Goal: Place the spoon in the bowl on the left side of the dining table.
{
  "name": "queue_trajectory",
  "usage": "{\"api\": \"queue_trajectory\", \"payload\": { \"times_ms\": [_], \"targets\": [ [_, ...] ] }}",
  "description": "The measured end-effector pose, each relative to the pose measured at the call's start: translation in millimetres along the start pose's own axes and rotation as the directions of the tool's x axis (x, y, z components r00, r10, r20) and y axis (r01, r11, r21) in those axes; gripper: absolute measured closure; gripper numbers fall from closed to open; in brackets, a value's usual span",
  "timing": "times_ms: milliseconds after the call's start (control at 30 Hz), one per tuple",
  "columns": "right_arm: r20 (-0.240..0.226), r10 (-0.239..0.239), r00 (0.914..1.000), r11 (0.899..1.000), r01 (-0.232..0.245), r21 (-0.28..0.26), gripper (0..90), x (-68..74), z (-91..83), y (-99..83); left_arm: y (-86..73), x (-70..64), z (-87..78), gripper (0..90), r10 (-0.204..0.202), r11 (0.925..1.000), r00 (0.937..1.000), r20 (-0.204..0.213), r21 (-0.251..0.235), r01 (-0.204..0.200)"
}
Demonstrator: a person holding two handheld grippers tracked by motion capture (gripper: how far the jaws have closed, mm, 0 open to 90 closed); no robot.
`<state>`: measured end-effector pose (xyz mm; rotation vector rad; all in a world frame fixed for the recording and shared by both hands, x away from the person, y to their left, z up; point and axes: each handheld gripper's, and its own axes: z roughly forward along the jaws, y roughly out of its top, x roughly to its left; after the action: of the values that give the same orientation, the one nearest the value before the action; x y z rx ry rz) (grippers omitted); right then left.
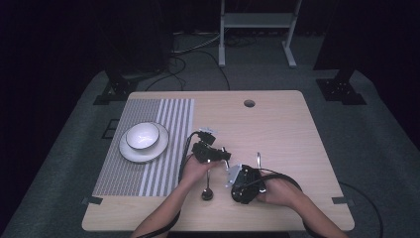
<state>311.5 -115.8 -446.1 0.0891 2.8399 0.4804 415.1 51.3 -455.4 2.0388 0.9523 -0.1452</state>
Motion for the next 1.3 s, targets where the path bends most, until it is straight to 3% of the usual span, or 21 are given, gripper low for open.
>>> {"api": "queue_trajectory", "payload": {
  "times_ms": [400, 533, 700, 933, 1300],
  "targets": [
    [0.014, 0.016, 0.9998, 1.0, -0.016, -0.01, 33.4, 0.2, -1.7, -7.4, 4.3, -5.8, -3.6, 78.1, -0.004, 0.9991, 0.998, 0.063, -0.041, 0.007],
    [0.008, 0.04, 0.9992, 0.999, -0.04, -0.03, 32.6, -2.1, -3.7, -14.0, 6.2, -7.6, -4.7, 80.1, -0.013, 0.9982, 0.9957, 0.092, -0.058, 0.018],
    [-0.005, 0.105, 0.9945, 0.992, -0.105, -0.065, 31.5, -6.0, -12.9, -25.3, 8.5, -10.0, -7.1, 83.3, -0.018, 0.9969, 0.9915, 0.129, -0.074, 0.027],
    [0.003, 0.166, 0.9861, 0.98, -0.165, -0.111, 31.2, -11.3, -25.2, -40.4, 18.3, -21.5, -14.2, 88.7, -0.017, 0.993, 0.9742, 0.225, -0.11, 0.043],
    [0.008, 0.246, 0.9694, 0.957, -0.241, -0.163, 29.8, -18.9, -39.8, -58.9, 39.7, -37.6, -30.2, 89.2, 0.069, 0.9897, 0.9807, 0.183, -0.136, -0.044]
  ]
}}
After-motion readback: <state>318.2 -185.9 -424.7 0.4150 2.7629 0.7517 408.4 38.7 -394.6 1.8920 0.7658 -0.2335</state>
